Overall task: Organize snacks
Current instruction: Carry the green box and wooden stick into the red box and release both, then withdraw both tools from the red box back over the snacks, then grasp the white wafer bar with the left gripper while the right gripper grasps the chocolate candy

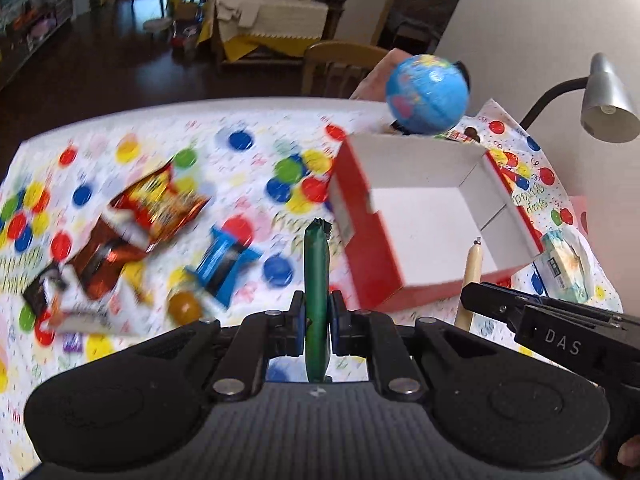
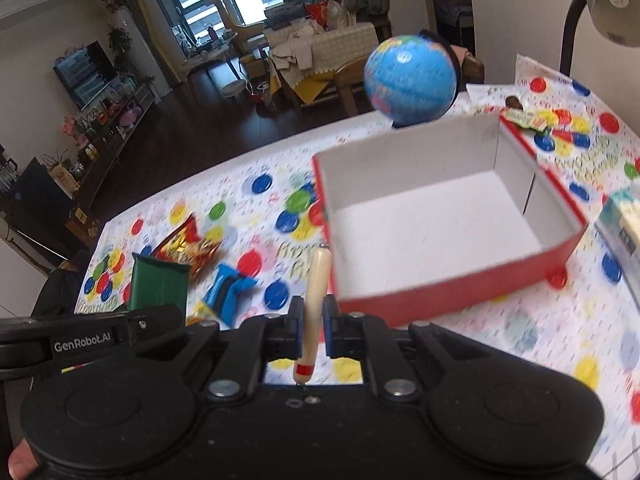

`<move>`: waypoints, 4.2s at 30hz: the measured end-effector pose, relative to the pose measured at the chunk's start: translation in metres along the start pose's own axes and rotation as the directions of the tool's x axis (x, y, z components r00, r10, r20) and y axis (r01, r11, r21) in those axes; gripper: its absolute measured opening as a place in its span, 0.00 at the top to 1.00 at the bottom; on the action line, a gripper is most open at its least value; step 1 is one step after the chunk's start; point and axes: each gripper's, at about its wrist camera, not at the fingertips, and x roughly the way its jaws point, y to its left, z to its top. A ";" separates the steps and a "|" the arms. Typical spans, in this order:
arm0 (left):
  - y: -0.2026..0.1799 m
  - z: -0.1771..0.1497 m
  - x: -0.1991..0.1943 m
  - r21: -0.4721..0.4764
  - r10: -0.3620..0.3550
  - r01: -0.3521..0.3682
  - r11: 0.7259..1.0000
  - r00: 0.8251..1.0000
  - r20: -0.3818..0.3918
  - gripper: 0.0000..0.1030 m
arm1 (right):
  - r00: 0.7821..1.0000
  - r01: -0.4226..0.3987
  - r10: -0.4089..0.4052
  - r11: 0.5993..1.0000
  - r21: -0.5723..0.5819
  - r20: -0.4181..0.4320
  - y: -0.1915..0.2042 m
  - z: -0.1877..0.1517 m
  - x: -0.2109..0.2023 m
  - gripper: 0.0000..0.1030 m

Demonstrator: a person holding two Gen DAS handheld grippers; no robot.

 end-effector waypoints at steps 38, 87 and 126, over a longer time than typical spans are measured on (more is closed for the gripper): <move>-0.134 0.059 0.187 0.158 0.096 -0.068 0.985 0.979 -0.178 0.89 | 0.991 0.062 -0.057 0.997 0.035 -0.124 -0.156 0.061 0.107 0.88; 0.074 -0.015 -0.031 -0.044 0.070 -0.064 0.997 0.986 0.149 0.18 | 0.991 -0.083 0.095 0.988 -0.130 0.090 0.060 -0.012 0.005 0.00; 0.255 -0.024 0.075 -0.504 0.175 -0.241 0.830 0.969 -0.175 0.24 | 0.947 -0.171 0.023 0.879 -0.444 -0.321 0.164 -0.099 0.155 0.42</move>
